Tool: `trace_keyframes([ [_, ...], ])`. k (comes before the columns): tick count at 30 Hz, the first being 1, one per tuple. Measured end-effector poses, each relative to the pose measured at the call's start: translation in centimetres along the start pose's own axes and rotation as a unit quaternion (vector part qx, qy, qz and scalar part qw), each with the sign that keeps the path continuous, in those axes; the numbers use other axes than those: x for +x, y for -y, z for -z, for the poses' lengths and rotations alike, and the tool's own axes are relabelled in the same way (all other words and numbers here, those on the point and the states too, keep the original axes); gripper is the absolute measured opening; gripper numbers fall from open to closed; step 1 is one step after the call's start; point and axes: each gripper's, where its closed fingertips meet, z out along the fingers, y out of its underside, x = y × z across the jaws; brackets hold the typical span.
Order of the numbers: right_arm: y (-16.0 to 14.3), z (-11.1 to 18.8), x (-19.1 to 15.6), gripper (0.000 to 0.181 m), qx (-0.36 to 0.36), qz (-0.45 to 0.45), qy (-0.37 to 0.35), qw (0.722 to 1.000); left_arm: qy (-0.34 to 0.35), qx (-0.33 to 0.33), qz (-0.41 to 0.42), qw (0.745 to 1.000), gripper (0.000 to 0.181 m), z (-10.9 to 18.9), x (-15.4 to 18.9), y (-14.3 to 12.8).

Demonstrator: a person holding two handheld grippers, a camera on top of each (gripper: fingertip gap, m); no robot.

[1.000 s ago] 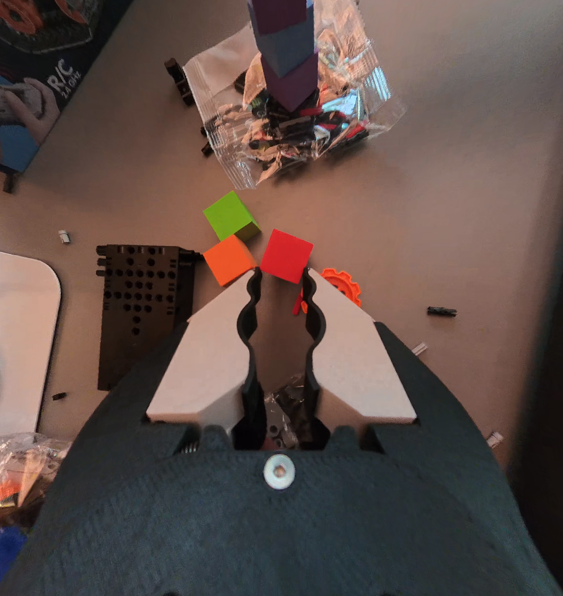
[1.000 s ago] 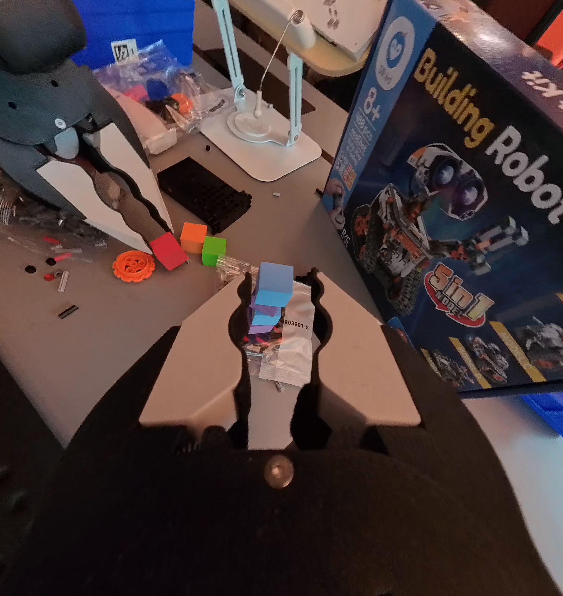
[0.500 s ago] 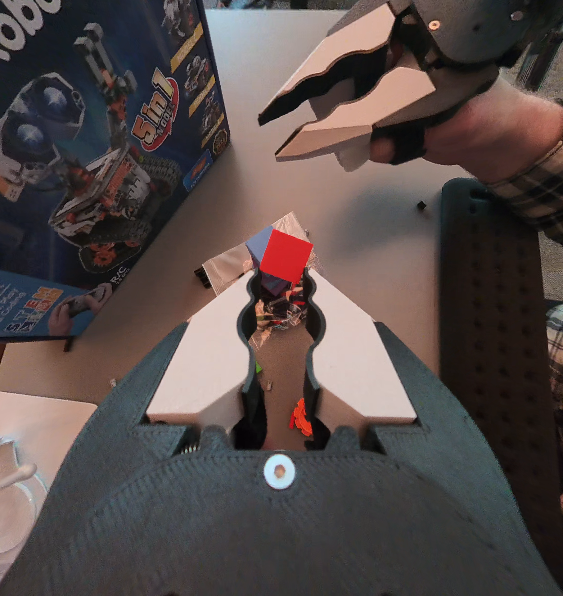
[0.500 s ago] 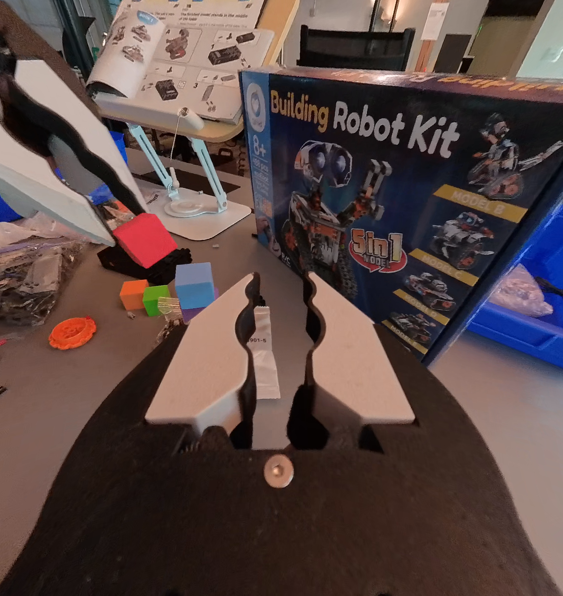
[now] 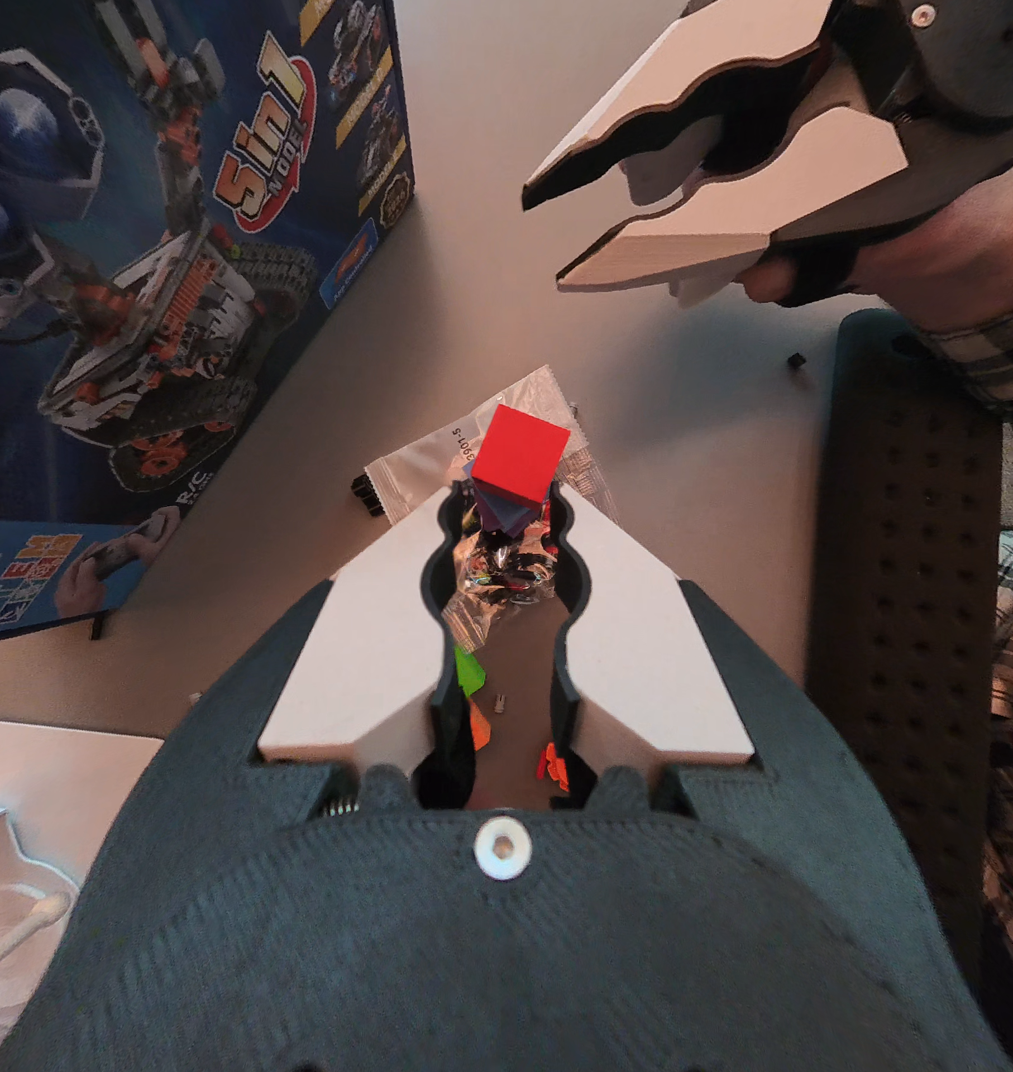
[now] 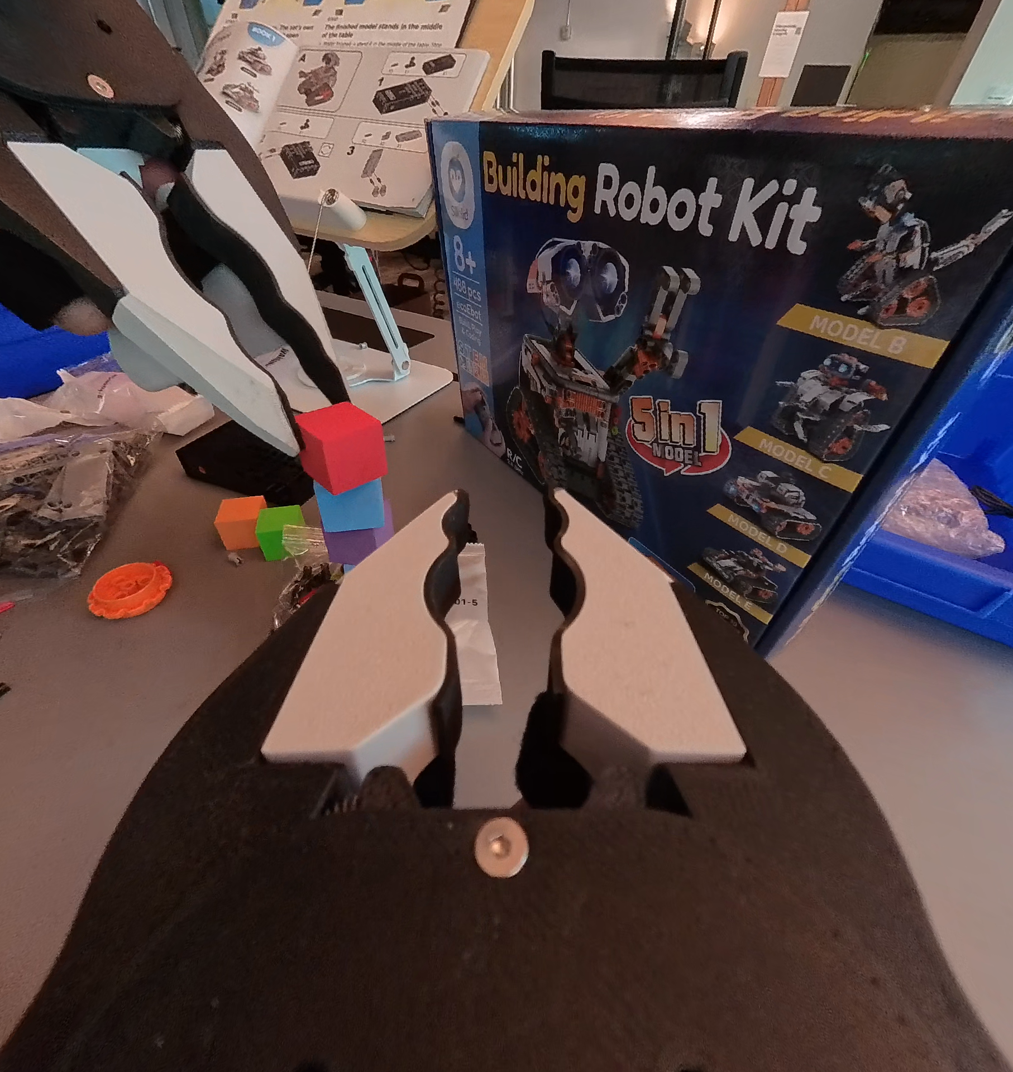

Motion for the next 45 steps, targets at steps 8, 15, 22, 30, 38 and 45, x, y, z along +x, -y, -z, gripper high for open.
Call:
trace_keyframes([
  [8,-0.1,-0.1,-0.6,0.026,-0.003,0.012,0.007,1.000,0.017,0.026,-0.014,0.999,0.021,0.3,0.0,0.1],
  [15,-0.1,-0.6,-3.0,0.025,-0.004,0.046,0.048,0.998,0.028,0.045,-0.014,0.999,0.020,1.2,0.0,-0.1],
  [22,0.0,-1.9,-5.1,0.025,-0.016,0.078,0.068,0.994,0.074,0.009,-0.003,0.997,0.026,2.3,-0.8,-4.2],
  [30,-0.1,-1.9,-5.4,0.027,-0.016,0.075,0.074,0.994,0.143,-0.076,0.057,0.985,0.046,1.8,-1.9,-13.8],
  [38,0.1,-1.1,-4.0,0.026,0.000,0.045,0.061,0.997,0.170,-0.108,0.069,0.977,0.027,-0.2,-1.8,-16.8],
  [45,0.1,-0.9,-3.5,0.025,0.005,0.038,0.054,0.998,0.166,-0.082,0.079,0.980,0.015,0.0,-1.8,-16.3],
])
